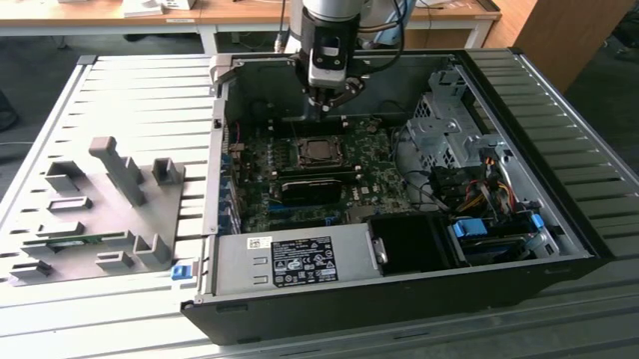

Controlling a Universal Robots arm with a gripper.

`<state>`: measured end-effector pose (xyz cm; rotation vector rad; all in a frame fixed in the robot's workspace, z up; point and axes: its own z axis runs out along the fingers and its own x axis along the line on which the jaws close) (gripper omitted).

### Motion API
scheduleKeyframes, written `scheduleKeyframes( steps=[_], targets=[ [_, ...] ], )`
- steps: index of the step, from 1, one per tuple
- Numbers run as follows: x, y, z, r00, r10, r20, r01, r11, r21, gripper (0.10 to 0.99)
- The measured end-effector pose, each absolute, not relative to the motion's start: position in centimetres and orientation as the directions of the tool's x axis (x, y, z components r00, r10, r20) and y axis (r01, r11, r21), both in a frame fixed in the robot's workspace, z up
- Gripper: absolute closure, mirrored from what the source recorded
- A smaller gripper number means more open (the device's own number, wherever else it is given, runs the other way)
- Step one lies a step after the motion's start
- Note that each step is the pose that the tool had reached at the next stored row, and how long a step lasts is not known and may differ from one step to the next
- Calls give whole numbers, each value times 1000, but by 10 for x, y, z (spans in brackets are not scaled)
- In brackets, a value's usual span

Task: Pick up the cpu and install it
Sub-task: 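Install the first cpu locking lever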

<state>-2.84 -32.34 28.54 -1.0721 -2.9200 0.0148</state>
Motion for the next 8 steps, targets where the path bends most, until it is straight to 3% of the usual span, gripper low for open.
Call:
scheduleKeyframes(
  steps=[8],
  targets=[
    [-28, -323, 284, -823, 568, 2, 568, 823, 0, 980]
  ],
)
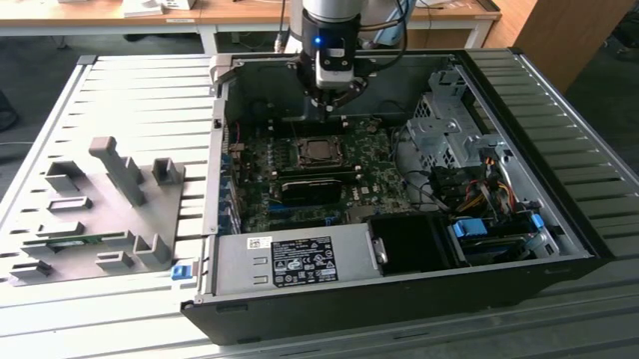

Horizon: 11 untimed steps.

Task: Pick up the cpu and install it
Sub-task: 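Install the first cpu locking lever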

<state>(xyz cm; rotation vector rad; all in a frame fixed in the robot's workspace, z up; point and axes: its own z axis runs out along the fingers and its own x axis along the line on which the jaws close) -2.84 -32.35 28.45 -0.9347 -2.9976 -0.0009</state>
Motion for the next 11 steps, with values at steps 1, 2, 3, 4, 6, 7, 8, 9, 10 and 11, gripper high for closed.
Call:
scheduleKeyframes(
  steps=[1, 2, 3, 4, 6, 7, 8, 9, 10, 11],
  targets=[
    [-28, -324, 284, -834, 552, 2, 552, 834, 0, 980],
    [-28, -323, 284, -843, 537, 2, 537, 843, 0, 980],
    [-28, -324, 284, -853, 522, 2, 522, 853, 0, 980],
    [-28, -324, 284, -862, 507, 2, 507, 862, 0, 980],
    [-28, -324, 284, -878, 479, 2, 479, 878, 0, 980],
    [-28, -324, 284, -885, 465, 2, 465, 885, 0, 980],
    [-28, -324, 284, -893, 450, 2, 450, 893, 0, 980],
    [-28, -324, 284, -899, 438, 2, 438, 899, 0, 980],
    [-28, -324, 284, -904, 428, 2, 428, 904, 0, 980],
    [-28, -324, 284, -908, 419, 2, 419, 908, 0, 980]
  ],
)
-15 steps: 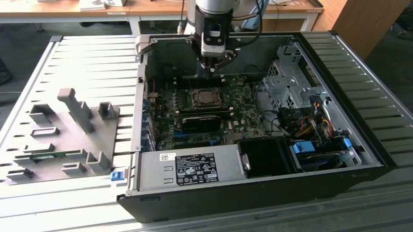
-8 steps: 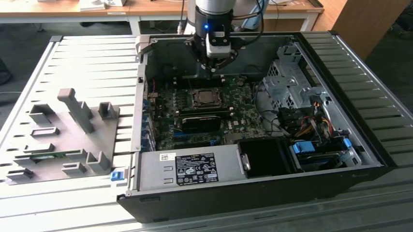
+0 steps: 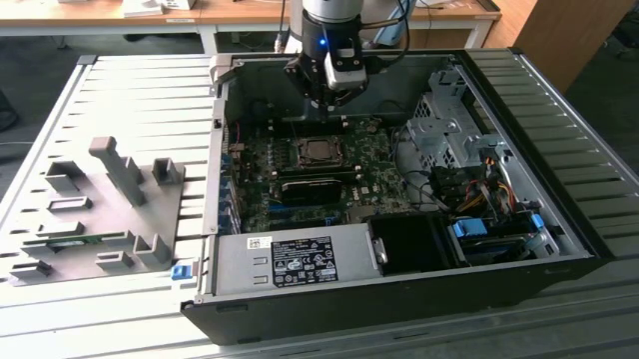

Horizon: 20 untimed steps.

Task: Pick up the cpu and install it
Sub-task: 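Install the first cpu locking lever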

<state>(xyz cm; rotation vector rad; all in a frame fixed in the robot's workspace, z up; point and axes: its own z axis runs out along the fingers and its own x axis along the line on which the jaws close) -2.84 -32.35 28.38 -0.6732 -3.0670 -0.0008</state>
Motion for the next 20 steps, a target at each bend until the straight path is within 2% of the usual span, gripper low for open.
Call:
scheduleKeyframes(
  steps=[20],
  targets=[
    [-28, -323, 284, -944, 331, 2, 331, 944, 1, 980]
  ],
)
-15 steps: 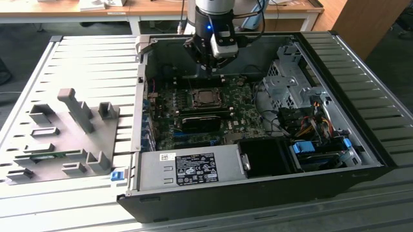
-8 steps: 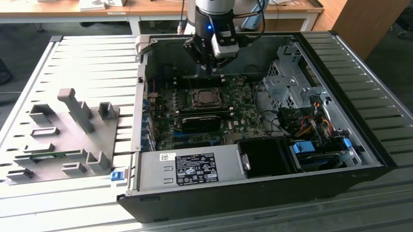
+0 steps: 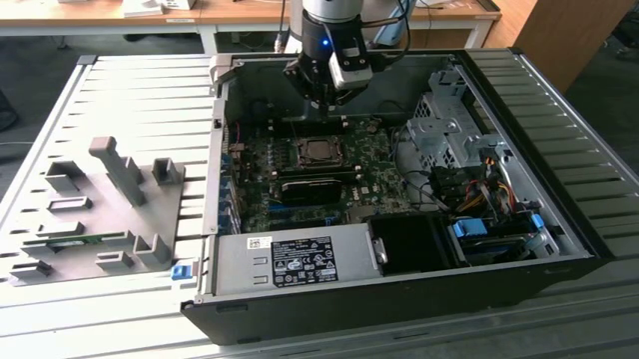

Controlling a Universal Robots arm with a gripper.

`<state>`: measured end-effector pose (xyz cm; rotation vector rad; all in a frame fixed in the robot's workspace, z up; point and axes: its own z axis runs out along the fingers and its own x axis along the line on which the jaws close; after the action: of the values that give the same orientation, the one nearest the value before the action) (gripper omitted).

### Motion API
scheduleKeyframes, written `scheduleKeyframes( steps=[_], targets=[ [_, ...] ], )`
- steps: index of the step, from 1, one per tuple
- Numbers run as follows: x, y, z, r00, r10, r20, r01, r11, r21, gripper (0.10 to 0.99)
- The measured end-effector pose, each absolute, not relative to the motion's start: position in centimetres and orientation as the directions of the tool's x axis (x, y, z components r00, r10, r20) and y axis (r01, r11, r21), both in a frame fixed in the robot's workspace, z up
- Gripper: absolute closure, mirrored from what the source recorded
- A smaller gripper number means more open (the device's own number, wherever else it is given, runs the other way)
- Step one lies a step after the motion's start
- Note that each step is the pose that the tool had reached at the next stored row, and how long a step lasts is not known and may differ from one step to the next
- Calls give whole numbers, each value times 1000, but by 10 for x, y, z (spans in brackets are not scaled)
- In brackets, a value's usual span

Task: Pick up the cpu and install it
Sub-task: 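Install the first cpu locking lever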

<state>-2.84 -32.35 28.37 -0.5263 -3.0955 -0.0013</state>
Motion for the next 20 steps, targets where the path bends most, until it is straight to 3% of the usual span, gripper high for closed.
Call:
scheduleKeyframes(
  steps=[20],
  targets=[
    [-29, -324, 282, -999, 37, 0, 37, 999, 2, 980]
  ],
)
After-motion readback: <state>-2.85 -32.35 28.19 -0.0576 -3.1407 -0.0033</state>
